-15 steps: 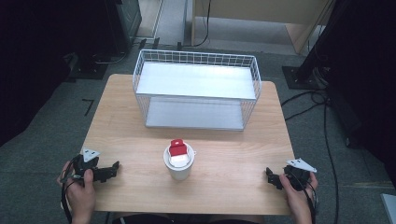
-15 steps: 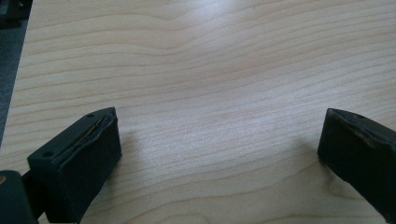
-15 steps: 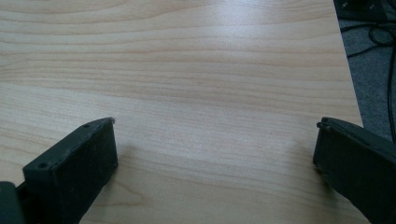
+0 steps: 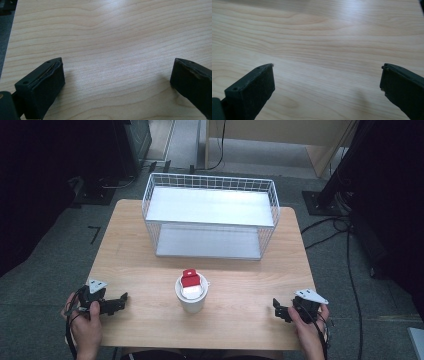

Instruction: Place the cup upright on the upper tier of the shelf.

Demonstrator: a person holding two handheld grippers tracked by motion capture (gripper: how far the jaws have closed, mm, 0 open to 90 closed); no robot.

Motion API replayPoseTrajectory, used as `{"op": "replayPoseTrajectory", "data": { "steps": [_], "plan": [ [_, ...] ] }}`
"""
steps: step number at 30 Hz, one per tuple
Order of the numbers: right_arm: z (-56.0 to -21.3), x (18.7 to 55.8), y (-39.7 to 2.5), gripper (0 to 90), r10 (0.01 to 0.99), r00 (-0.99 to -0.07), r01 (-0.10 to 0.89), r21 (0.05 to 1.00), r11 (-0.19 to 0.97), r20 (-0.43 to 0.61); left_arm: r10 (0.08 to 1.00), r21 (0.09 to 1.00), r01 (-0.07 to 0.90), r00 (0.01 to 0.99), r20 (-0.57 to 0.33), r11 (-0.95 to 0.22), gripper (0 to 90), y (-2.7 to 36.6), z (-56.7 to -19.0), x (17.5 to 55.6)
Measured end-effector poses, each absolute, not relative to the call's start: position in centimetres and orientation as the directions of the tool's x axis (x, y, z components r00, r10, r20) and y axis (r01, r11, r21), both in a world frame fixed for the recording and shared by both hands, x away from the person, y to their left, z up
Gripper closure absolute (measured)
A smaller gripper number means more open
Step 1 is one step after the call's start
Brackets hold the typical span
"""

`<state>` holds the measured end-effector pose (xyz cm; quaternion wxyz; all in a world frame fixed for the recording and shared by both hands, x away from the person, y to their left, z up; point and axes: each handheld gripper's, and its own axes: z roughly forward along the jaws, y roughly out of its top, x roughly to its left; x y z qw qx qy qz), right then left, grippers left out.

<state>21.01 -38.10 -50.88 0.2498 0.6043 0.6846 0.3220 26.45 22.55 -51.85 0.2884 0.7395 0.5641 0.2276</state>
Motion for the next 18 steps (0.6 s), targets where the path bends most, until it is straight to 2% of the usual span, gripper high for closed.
{"op": "replayPoseTrajectory", "data": {
  "steps": [18],
  "plan": [
    [-49.8,21.2,-30.2,0.0,0.938,-0.340,0.615,0.771,0.165,0.071,0.966,0.684,0.703,0.260,0.011,-0.197,0.0,22.6,-51.9,26.4]
  ]
}}
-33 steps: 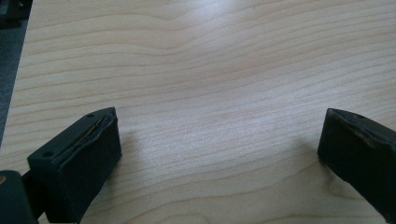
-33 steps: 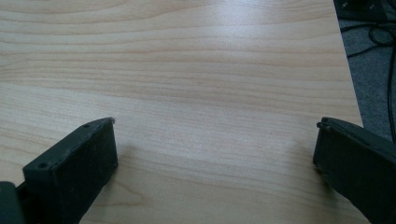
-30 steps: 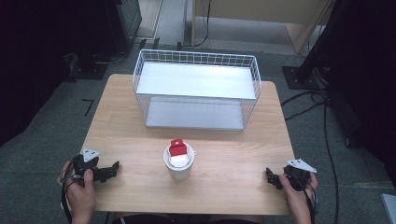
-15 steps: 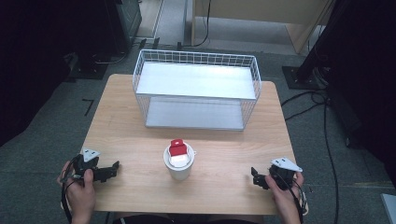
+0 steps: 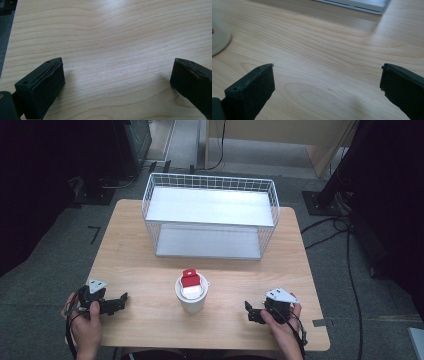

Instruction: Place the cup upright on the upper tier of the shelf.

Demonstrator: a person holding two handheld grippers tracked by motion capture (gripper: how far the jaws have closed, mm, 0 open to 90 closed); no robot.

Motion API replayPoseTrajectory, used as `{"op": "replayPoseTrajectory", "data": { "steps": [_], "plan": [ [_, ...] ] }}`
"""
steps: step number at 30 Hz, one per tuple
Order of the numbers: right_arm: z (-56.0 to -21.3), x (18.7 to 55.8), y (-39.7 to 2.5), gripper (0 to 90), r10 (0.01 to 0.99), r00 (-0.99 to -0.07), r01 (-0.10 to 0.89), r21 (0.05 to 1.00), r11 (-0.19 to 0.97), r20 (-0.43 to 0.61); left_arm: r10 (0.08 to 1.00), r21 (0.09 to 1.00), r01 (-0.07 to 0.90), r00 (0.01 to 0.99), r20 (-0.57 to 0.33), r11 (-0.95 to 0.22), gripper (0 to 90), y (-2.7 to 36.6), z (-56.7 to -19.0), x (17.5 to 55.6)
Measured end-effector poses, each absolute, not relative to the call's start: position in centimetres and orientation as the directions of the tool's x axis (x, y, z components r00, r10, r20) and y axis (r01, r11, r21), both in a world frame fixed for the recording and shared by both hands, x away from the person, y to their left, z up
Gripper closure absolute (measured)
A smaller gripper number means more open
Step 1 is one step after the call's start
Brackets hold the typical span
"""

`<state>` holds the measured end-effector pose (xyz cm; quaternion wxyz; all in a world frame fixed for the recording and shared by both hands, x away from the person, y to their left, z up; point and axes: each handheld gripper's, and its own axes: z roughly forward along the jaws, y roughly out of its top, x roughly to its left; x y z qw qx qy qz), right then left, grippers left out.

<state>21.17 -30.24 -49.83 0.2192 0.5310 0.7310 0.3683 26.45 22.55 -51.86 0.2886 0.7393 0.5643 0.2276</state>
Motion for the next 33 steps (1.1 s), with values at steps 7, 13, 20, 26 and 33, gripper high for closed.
{"op": "replayPoseTrajectory", "data": {
  "steps": [7,13,20,26,33],
  "plan": [
    [-49.5,21.0,-27.0,0.0,0.918,-0.389,0.595,0.783,0.182,0.082,0.966,0.684,0.703,0.260,0.011,-0.197,0.0,22.5,-51.9,26.5],
    [-49.5,20.8,-25.1,0.0,0.906,-0.416,0.580,0.791,0.195,0.082,0.966,0.683,0.704,0.260,0.008,-0.196,0.0,22.5,-51.9,26.5],
    [-49.6,20.3,-22.5,0.0,0.885,-0.455,0.563,0.801,0.202,0.097,0.965,0.683,0.704,0.260,0.008,-0.196,0.0,22.5,-51.9,26.5],
    [-49.4,19.8,-20.5,0.0,0.854,-0.508,0.546,0.809,0.217,0.114,0.965,0.683,0.704,0.260,0.008,-0.196,0.0,22.5,-51.9,26.5],
    [-49.1,19.7,-18.9,0.0,0.827,-0.546,0.532,0.818,0.219,0.133,0.965,0.683,0.704,0.260,0.008,-0.196,0.0,22.5,-51.8,26.5]
  ]
}}
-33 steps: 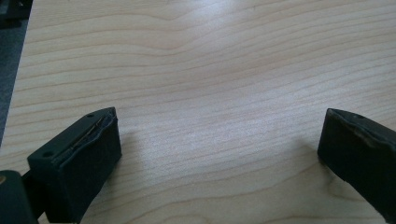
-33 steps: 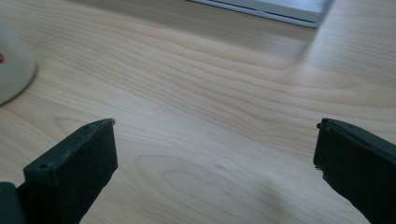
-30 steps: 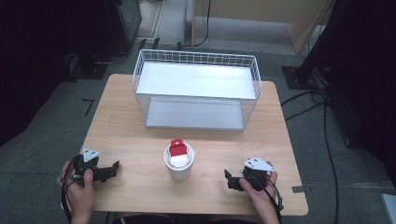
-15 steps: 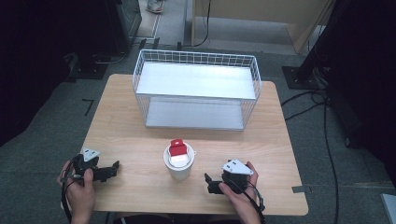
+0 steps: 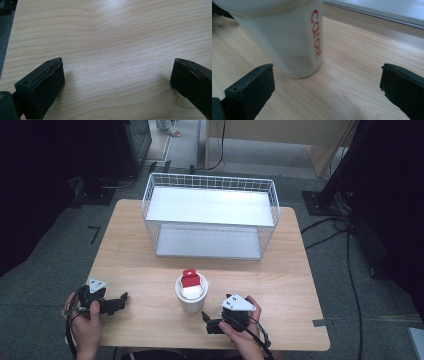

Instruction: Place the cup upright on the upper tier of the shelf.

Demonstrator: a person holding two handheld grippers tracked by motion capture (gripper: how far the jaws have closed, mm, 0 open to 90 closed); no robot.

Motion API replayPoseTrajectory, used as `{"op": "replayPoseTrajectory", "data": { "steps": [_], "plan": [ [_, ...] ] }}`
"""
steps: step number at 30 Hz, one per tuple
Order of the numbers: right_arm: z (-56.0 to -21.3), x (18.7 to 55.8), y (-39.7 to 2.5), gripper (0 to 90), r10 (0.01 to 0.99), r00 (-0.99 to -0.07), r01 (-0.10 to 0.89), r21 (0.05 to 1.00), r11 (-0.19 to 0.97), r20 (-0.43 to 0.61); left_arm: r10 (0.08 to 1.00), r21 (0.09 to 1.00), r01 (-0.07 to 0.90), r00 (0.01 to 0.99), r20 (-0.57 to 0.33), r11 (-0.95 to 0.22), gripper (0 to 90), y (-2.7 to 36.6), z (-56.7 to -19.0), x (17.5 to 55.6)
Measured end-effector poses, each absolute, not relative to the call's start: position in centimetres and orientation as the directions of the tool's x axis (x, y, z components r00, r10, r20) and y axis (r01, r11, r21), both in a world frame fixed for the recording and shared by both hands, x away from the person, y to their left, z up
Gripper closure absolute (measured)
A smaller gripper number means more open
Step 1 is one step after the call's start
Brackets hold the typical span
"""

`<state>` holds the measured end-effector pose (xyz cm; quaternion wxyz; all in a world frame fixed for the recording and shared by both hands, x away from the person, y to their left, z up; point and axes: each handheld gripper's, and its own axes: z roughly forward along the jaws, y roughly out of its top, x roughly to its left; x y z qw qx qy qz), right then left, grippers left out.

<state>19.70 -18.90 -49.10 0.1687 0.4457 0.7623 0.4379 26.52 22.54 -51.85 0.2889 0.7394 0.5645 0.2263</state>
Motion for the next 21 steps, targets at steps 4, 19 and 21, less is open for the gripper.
{"op": "replayPoseTrajectory", "data": {
  "steps": [4,19,21],
  "plan": [
    [-49.0,19.7,-18.1,0.0,0.810,-0.570,0.522,0.822,0.228,0.138,0.965,0.683,0.704,0.260,0.008,-0.196,0.0,22.5,-51.8,26.5],
    [-48.5,20.8,-15.5,0.0,0.777,-0.604,0.493,0.850,0.188,0.178,0.966,0.683,0.704,0.260,0.009,-0.195,0.0,22.5,-51.9,26.6],
    [-48.5,20.9,-15.3,0.0,0.778,-0.599,0.490,0.855,0.170,0.188,0.966,0.683,0.704,0.260,0.009,-0.195,0.0,22.5,-51.9,26.6]
  ]
}}
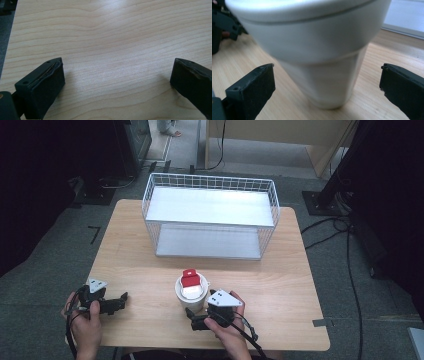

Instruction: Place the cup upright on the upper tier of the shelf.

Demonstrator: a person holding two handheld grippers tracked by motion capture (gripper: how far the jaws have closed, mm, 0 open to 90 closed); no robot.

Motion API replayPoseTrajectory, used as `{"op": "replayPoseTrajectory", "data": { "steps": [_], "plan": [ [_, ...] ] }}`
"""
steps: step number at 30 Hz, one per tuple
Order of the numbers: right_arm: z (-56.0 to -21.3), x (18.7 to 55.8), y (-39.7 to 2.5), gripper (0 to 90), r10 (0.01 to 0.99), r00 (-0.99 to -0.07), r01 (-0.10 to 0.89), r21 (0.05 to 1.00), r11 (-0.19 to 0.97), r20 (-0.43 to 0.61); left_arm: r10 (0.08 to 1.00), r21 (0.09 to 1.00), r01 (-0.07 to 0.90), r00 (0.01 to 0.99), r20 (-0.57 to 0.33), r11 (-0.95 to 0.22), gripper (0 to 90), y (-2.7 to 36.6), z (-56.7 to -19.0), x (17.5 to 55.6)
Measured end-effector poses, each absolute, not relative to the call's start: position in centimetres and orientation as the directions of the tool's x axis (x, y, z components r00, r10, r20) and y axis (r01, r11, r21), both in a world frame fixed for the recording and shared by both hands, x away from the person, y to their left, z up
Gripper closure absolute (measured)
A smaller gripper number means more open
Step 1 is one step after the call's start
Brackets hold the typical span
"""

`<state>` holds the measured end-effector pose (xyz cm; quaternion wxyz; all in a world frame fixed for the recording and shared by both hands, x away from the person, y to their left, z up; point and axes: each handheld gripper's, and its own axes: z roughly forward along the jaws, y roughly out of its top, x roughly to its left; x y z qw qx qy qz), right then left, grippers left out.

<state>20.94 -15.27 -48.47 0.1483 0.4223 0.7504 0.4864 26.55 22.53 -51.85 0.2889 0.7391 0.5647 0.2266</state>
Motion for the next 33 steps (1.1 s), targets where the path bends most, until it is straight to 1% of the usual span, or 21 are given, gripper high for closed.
{"op": "replayPoseTrajectory", "data": {
  "steps": [7,10,15,16,24,29,33],
  "plan": [
    [-48.6,21.4,-14.4,0.0,0.778,-0.586,0.489,0.864,0.116,0.227,0.966,0.683,0.704,0.260,0.009,-0.195,0.0,22.5,-51.9,26.6],
    [-48.7,21.7,-14.0,0.0,0.770,-0.597,0.477,0.872,0.113,0.227,0.966,0.683,0.704,0.260,0.009,-0.195,0.0,22.5,-51.9,26.6],
    [-48.8,22.1,-13.7,0.0,0.775,-0.585,0.477,0.874,0.090,0.239,0.966,0.683,0.704,0.260,0.009,-0.195,0.0,22.5,-51.9,26.6],
    [-48.8,22.3,-13.5,0.0,0.777,-0.578,0.475,0.877,0.072,0.249,0.966,0.683,0.704,0.260,0.009,-0.195,0.0,22.5,-51.9,26.6],
    [-49.2,22.6,-12.8,0.2,0.775,-0.575,0.451,0.892,0.035,0.260,0.966,0.683,0.704,0.260,0.009,-0.195,0.0,22.5,-51.9,26.6],
    [-49.3,22.3,-12.5,4.0,0.794,-0.573,0.393,0.918,0.047,0.204,0.966,0.683,0.704,0.260,0.008,-0.195,0.0,22.5,-51.9,26.6],
    [-49.4,22.0,-12.4,5.5,0.801,-0.565,0.375,0.926,0.038,0.196,0.965,0.682,0.705,0.261,0.010,-0.197,0.0,22.5,-51.8,26.6]
  ]
}}
